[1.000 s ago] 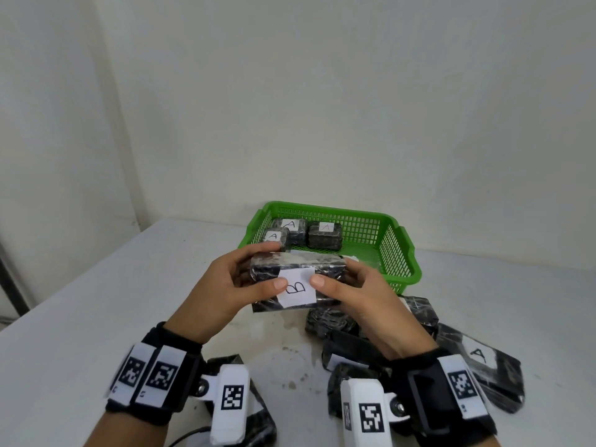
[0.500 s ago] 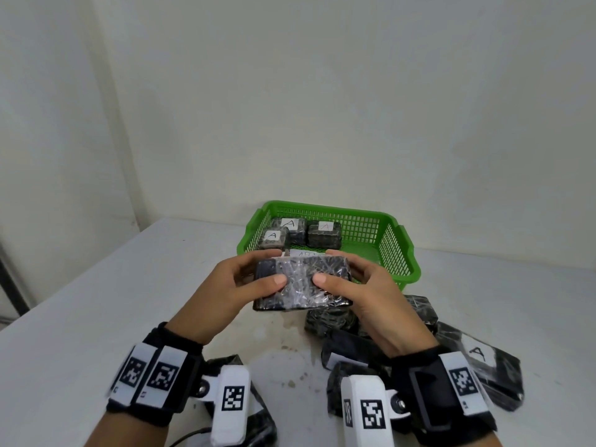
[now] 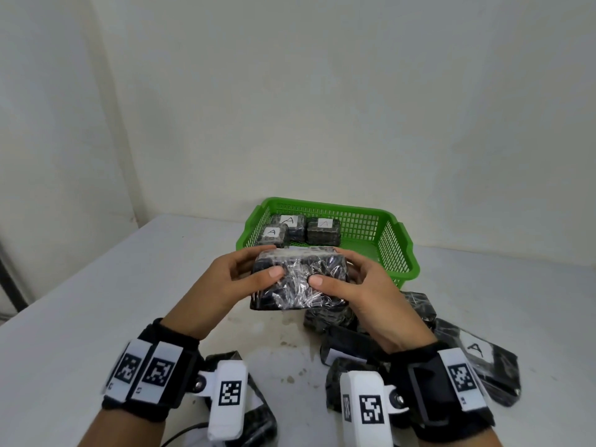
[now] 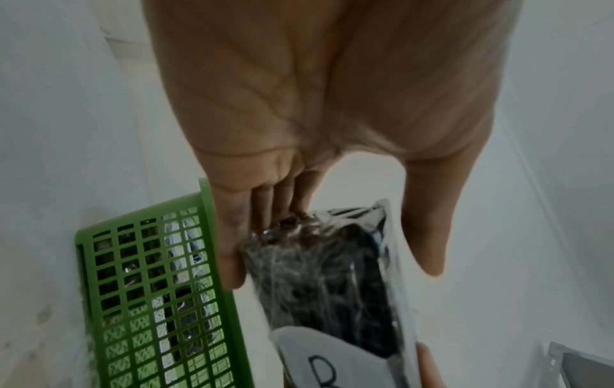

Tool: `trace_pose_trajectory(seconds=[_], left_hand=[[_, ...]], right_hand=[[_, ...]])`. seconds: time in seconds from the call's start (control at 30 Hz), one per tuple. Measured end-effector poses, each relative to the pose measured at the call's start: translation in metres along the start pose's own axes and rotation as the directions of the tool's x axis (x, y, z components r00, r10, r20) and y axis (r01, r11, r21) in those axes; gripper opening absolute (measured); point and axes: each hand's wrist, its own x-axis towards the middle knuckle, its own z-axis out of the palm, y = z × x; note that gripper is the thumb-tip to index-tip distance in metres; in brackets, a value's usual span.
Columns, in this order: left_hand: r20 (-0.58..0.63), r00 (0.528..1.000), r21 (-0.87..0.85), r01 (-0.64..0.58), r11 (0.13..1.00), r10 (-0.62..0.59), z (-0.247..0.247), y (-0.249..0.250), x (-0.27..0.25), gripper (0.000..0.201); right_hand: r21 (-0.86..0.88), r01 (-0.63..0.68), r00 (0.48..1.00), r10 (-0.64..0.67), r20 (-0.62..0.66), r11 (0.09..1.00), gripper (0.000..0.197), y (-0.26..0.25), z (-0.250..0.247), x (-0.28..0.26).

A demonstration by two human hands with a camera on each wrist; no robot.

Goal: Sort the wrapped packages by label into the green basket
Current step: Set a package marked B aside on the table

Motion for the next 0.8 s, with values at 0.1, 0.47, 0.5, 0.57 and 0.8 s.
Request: trace_pose_trajectory(seconds=[0.1,0.47,0.5,0.57,0.8], left_hand=[[0.006,1.0,0.035,-0.006,0.999,0.005,0.002,0.001,0.0,0.064],[0.024,0.998,0.081,-0.066,0.995,0.064,0.003,0.003,-0.003,0.073],[0.01,0.999,0.067,-0.035,0.997,0.034,0.003,0.003,-0.003,0.068],[-0.017,1.0,0.028,0.021,0.999,-0.021,0.004,0.004,-0.003,0.061],[-0.035,0.999,0.102,-0.01,0.995,0.014,0.008,0.008,-0.005,0.049]], right_hand=[[-0.014,-0.018,1.0,0.018,-0.024,1.0,0.079,0.003,-0.001,0.004],[0.12,-0.129,0.991,0.13,-0.006,0.984,0.086,0.002,0.002,0.004],[0.115,-0.12,0.992,0.123,-0.013,0.986,0.08,0.001,0.002,0.003],[0.086,-0.094,0.995,0.095,-0.018,0.992,0.052,-0.001,0.002,-0.001],[-0.036,0.0,1.0,0.0,-0.004,0.999,0.035,-0.006,0.004,-0.005]])
